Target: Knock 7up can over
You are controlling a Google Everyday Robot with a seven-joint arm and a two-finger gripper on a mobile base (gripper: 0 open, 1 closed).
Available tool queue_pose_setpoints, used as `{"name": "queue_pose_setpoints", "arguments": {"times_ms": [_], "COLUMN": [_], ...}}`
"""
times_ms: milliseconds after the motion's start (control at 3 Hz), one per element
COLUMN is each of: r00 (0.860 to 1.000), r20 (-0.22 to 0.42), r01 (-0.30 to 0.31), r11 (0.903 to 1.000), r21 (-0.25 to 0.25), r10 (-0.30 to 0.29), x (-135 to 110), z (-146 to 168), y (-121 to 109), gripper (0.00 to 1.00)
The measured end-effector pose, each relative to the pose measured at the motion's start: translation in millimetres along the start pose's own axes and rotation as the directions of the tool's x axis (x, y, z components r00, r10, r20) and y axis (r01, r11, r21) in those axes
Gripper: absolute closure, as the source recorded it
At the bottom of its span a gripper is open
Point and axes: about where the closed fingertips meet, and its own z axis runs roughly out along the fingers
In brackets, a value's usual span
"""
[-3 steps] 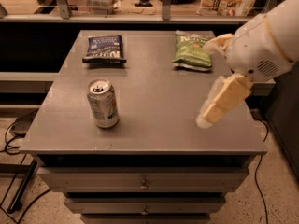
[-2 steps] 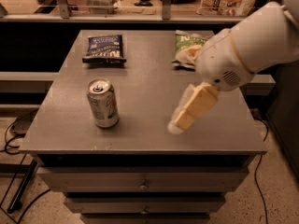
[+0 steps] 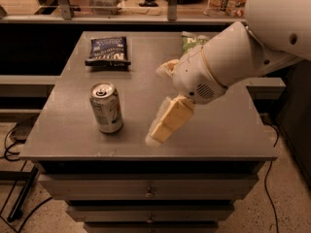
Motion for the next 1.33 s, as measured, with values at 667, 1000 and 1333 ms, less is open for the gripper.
{"name": "queue_pose_setpoints", "arguments": {"times_ms": [667, 1000, 1333], "r00": [0.989, 0.977, 0.965], "r20": [0.146, 0.212, 0.263], "r01": [-0.004, 0.002, 0.013], "r11": [0.9998, 0.9985, 0.995], "r21": [-0.021, -0.055, -0.1], "r10": [0.007, 0.01, 0.014], "x": [-29, -45, -57], "z": [42, 68, 92], "y": [3, 4, 4], "gripper": [0.0, 0.0, 0.0]}}
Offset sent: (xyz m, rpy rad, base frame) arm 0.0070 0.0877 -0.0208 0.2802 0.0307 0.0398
